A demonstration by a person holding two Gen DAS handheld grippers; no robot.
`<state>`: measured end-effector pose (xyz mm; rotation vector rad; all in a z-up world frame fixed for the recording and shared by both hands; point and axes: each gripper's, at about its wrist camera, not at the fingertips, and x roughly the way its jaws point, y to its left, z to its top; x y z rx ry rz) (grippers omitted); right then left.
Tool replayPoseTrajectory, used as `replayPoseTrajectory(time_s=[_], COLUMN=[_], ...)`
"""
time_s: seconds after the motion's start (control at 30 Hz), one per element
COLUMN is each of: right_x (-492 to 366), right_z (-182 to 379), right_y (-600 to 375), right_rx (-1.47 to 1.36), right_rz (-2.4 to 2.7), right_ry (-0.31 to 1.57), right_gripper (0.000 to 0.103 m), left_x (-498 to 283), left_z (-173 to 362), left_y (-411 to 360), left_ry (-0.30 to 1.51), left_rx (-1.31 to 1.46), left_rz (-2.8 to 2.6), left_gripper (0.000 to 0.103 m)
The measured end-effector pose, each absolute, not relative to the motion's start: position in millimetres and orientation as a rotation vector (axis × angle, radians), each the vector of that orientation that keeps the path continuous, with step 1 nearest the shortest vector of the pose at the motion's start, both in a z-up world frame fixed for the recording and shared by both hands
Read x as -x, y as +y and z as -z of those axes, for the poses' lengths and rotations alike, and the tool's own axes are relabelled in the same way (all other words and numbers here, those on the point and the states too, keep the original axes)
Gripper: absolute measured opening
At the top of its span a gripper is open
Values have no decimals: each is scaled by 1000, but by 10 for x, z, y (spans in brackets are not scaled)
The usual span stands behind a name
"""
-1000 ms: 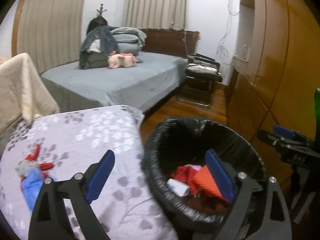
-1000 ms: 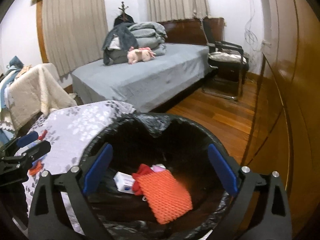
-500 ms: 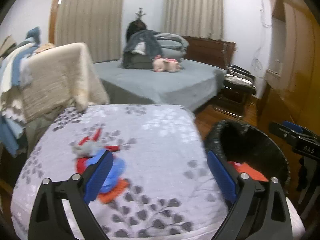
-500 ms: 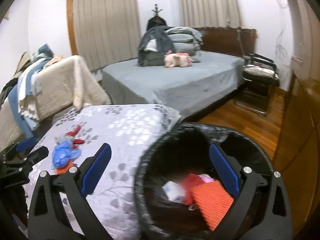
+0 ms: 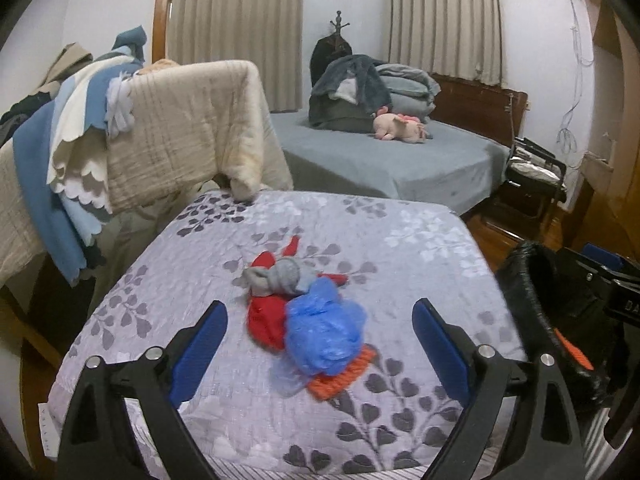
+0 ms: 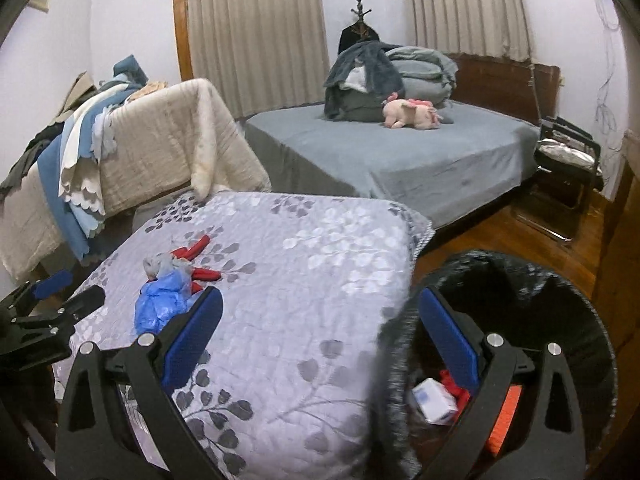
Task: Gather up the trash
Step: 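Return the left gripper to the pile and grasp the blue plastic bag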
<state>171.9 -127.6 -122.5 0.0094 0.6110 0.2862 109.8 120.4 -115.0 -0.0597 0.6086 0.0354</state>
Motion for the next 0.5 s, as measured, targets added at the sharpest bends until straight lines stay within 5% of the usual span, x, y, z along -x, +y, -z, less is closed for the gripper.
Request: replayPoseTrajectory(time_s=[0.5], right_x=[-2111], right_z=[1527], right_y=[-999], right_rx=[11], right_rz=[-307], right_ry=[671], right_gripper=[96], left_x=[-1511], left_z=[1605], left_y=[1191], left_ry=[680], left_rx=[46], left_rz=[-32], left_gripper=[79])
